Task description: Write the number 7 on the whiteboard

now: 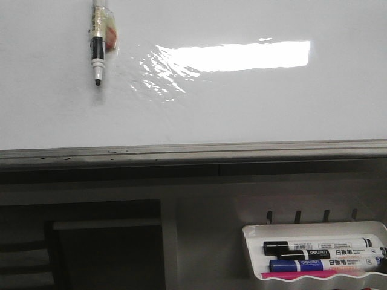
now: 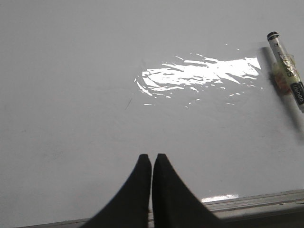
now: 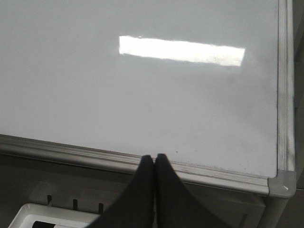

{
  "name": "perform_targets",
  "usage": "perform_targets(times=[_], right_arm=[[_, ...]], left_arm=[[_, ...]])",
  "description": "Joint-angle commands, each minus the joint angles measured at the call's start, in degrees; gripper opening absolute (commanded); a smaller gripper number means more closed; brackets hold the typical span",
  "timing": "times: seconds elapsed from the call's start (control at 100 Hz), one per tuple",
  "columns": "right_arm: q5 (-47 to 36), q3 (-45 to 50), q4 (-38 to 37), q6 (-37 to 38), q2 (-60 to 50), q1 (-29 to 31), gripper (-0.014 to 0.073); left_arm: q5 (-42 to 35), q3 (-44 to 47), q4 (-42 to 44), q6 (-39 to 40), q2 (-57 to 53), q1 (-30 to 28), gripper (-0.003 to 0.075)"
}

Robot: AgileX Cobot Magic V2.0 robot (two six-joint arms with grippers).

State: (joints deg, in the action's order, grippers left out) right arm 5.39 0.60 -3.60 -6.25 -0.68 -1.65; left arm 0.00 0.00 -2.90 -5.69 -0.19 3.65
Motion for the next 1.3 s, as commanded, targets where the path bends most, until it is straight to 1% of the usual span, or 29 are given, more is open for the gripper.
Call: perform_targets(times=[0.0,1.05,1.12,1.17,1.29], right_arm=[[-4.7,1.7,-0.6,-0.4,-1.0,0.4,-0.0064],[-4.8,1.7,-0.6,-0.4,-1.0,0.4,-0.0064],[-4.8,1.7,0.2,0.1,-1.0,0.4,-0.0064],[-4.8,1.7,2.2,0.2,-1.0,0.4,-0.0064],[-5.8,1.7,9.3,0.2,-1.0,0.4,-0.0064]], left_arm=[[-4.1,2.0,-0.6,0.5,-1.8,-0.1,-0.002],[-4.2,2.0,-0.7,0.5,-1.8,-0.1,-0.002],[-4.2,2.0,-3.5,0.5,-1.8,-0.1,-0.002],[-4.2,2.0,-5.7,0.5,-1.8,-0.1,-0.002],[-4.2,2.0,-13.5,0.5,-1.8,-0.1,-0.002]])
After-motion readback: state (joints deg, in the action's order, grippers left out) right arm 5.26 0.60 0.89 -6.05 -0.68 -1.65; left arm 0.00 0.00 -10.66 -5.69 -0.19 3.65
